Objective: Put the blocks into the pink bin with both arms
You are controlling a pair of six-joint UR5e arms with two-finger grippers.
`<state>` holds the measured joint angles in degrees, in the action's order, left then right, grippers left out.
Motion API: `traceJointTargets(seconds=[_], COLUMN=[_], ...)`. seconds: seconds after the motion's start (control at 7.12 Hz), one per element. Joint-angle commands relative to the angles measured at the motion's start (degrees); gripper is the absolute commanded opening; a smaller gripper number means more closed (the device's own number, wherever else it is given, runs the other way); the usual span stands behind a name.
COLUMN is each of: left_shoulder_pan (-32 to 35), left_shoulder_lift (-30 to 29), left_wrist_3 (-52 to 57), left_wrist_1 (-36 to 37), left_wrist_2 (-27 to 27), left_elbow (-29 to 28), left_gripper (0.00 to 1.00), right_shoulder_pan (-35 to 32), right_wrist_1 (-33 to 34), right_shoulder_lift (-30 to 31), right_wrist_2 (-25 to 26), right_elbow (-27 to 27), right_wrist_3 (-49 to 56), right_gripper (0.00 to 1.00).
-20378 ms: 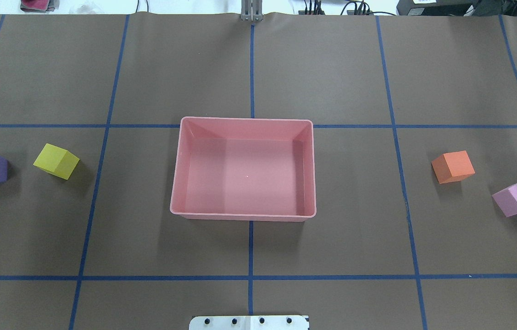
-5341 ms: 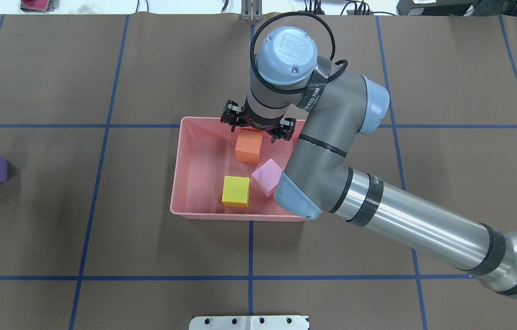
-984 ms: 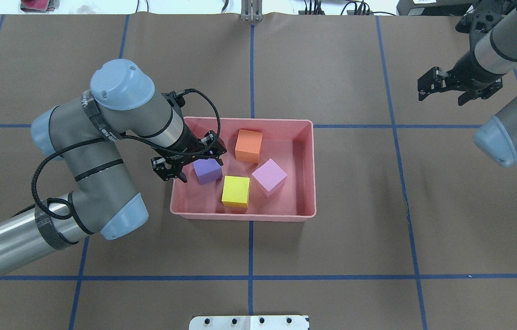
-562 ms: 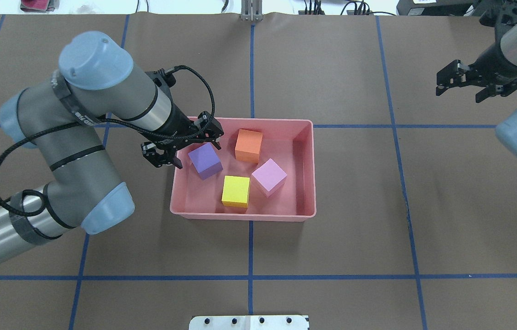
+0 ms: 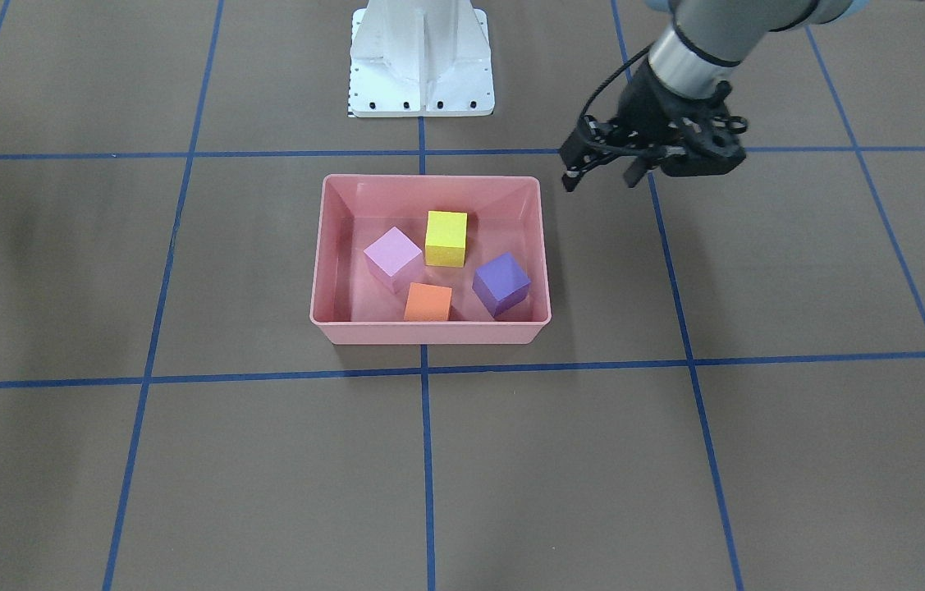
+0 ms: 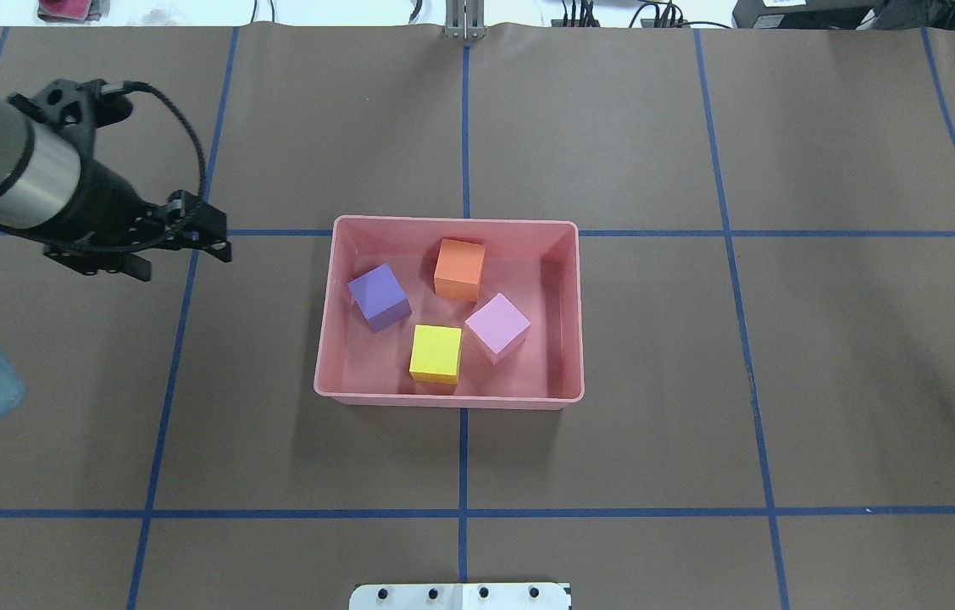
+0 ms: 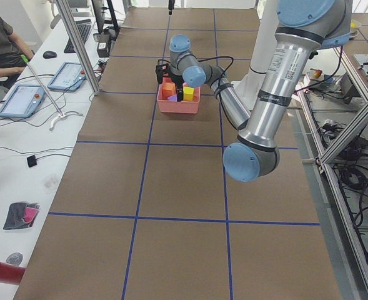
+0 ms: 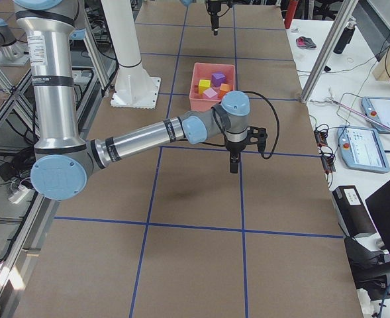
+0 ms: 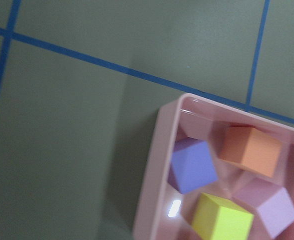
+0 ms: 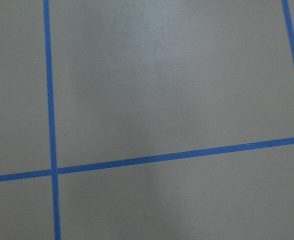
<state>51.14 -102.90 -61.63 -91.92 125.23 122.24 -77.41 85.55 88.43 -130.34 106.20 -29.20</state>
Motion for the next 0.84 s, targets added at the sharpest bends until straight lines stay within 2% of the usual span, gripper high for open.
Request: traceJointTargets(seconds=[0.0, 0.14, 0.42, 0.7], left_shoulder_pan=[11.73, 18.49, 30.01, 34.45], left_shoulder_lift=[12.51, 13.68, 15.01, 16.67], left_wrist_3=[29.31, 41.38, 61.88, 64.18], left_wrist_1=[-0.01, -0.18, -0.54, -0.54], left_wrist_2=[0.62, 1.24, 6.23, 7.83], left_elbow=[0.12, -4.77, -15.75, -20.36], left_gripper=[0.99, 0.99, 0.99, 0.99], right_shoulder_pan=[-3.26, -4.05, -6.86, -7.58], right_wrist_1=[0.14, 0.14, 0.76, 0.93], right_shoulder_lift=[3.49, 3.59, 4.47, 4.21], right_wrist_2=[-0.18, -0.70, -3.68, -5.10], right_elbow=[-0.64, -0.73, -2.30, -3.81], right_wrist_3=[8.43, 8.54, 11.16, 14.70], right_gripper=[0.99, 0.99, 0.99, 0.99])
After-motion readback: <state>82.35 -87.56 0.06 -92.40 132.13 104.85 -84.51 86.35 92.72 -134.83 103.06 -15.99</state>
